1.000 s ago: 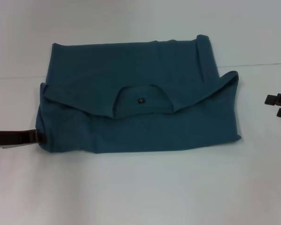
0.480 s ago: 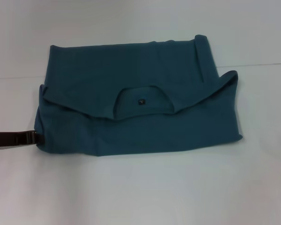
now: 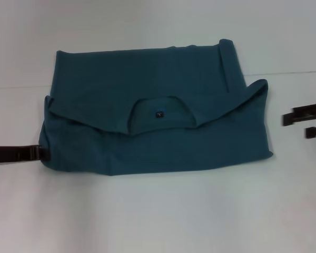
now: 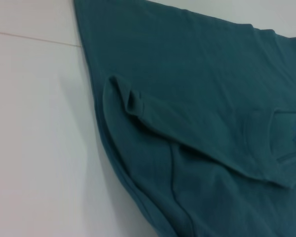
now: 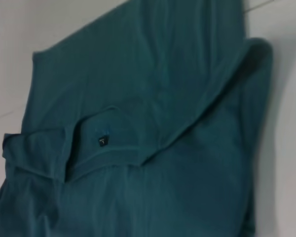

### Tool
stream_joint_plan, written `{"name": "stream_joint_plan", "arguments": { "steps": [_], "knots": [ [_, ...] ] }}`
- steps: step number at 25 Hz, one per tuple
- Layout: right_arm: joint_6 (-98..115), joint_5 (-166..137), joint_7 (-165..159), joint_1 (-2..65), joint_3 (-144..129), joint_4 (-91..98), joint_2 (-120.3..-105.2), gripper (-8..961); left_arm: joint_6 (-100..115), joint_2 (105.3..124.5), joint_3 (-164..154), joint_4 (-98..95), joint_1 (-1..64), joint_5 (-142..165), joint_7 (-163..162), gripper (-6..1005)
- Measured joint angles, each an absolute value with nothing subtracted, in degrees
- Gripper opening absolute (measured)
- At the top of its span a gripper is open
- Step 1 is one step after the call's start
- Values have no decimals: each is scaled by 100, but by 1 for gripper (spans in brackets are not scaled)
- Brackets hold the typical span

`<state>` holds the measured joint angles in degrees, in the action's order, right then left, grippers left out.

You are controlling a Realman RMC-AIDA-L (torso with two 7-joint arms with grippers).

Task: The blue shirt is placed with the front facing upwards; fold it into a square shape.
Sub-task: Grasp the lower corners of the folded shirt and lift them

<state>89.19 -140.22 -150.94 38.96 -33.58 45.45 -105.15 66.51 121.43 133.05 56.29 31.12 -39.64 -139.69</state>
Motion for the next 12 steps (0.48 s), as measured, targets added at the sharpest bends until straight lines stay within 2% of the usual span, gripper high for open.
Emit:
{"name": "stream_joint_plan", "arguments": {
  "steps": [3,7,12],
  "knots": [
    [8664,-14242,-15038,4035,-3560,4562,-10774,940,6650,12143,13307,5622,3108,-3964,-13948,36],
    [8265,-14475,-15050,4087,-3954,4608,-11009,939,6663,12139,13298,5618,3088,-3964,-13953,36],
    [7905,-14505,-15052,4060,-4063,4561,-11138,937,6663,12137,13297,5602,3088,-3964,-13947,36]
  ]
}}
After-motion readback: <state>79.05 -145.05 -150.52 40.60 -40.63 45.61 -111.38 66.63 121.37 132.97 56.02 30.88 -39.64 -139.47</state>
